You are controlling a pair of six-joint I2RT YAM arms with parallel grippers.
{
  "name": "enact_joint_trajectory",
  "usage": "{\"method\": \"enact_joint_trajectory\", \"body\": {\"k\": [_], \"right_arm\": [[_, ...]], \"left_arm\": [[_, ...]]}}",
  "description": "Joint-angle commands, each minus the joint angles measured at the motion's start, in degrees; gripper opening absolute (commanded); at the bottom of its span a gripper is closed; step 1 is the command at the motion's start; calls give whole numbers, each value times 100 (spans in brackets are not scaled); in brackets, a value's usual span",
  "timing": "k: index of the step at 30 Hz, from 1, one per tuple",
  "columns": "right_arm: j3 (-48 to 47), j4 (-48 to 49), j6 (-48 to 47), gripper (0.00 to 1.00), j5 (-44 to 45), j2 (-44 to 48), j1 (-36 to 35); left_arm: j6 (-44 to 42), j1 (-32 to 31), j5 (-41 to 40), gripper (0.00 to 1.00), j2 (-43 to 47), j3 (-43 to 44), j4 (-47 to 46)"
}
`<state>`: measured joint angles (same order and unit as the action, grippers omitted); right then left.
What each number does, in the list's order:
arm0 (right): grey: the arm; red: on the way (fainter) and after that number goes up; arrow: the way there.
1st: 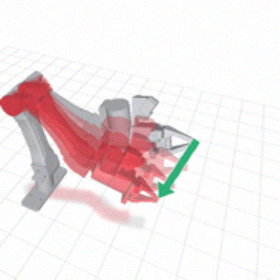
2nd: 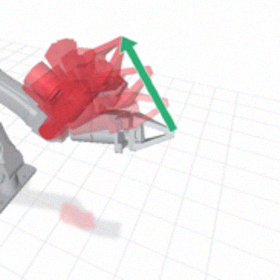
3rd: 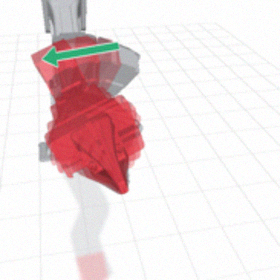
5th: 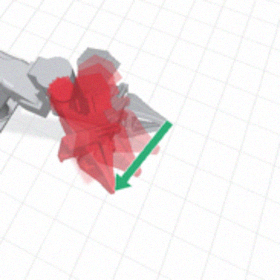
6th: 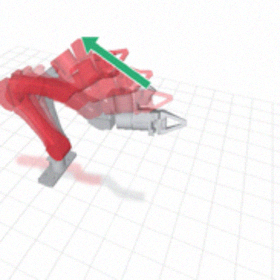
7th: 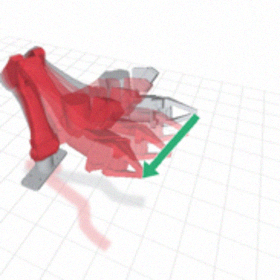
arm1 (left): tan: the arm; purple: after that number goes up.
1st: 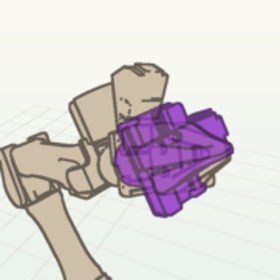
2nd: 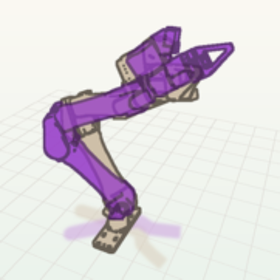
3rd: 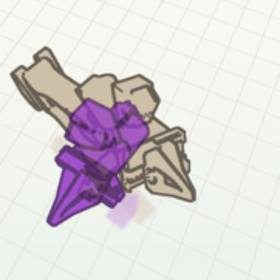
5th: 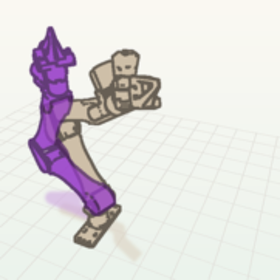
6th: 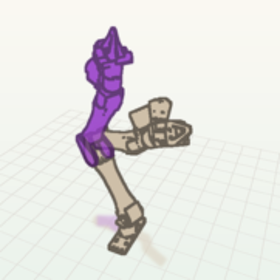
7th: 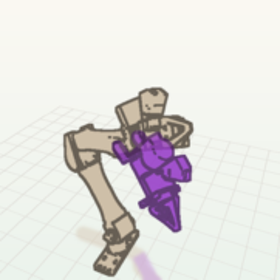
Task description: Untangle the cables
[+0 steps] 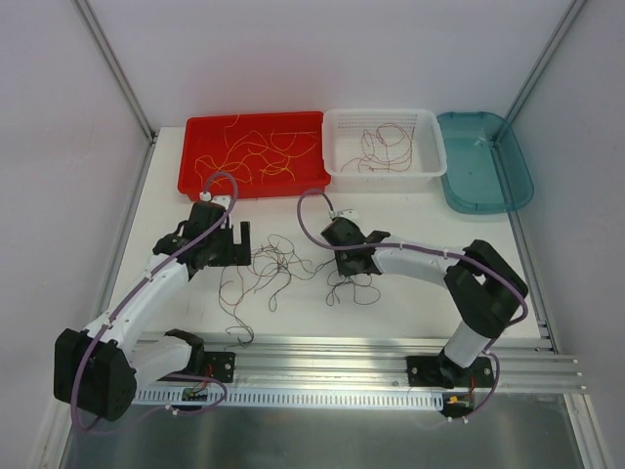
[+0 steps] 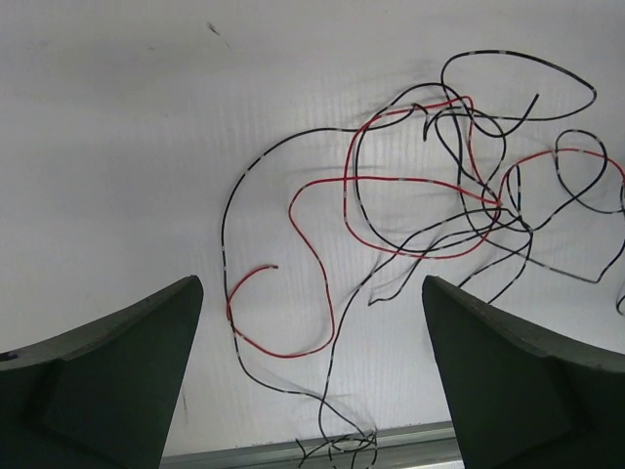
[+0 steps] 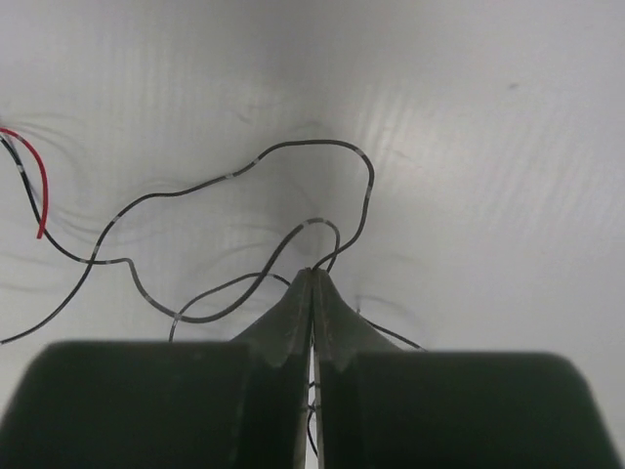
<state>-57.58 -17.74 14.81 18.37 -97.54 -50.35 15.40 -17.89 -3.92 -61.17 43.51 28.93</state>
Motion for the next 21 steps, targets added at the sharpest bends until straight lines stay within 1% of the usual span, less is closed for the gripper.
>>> {"method": "enact_joint_trajectory", "body": {"k": [1, 3, 5, 8, 10, 13, 14, 15, 17, 18, 21], "right_arm": [[273, -90, -626, 1, -43, 743, 297], [335, -159, -882, 1, -158, 902, 411], [309, -396, -1206, 1, -71, 1034, 438], [379, -503, -1410, 1, -79, 1201, 525], [475, -406, -1437, 1, -246, 1289, 579], [590, -309, -1437, 1, -360, 1351, 631], [590, -309, -1437, 1, -378, 1334, 649], [582, -309, -1437, 1, -404, 1325, 658], [573, -301, -1437, 1, -448, 1342, 658], [573, -283, -1428, 1, -501, 1360, 658], [590, -274, -1402, 1, -527, 1395, 658]], "left_arm": [[-63, 58, 611, 94, -141, 184, -80], [-63, 49, 717, 92, -281, 246, -106], [-125, 22, 909, 89, -413, 272, -282], [-309, -56, 1095, 86, -772, 438, -458], [-449, -153, 1078, 85, -1010, 579, -511], [-722, -548, 780, 82, -1624, 974, -616], [-792, -784, 701, 82, -1748, 1054, -677], [-906, -864, 656, 80, -1871, 1133, -721], [-968, -970, 735, 79, -2239, 1283, -818], [-1012, -979, 866, 77, -2355, 1318, -845], [-1144, -980, 902, 71, -2707, 1353, -897]]}}
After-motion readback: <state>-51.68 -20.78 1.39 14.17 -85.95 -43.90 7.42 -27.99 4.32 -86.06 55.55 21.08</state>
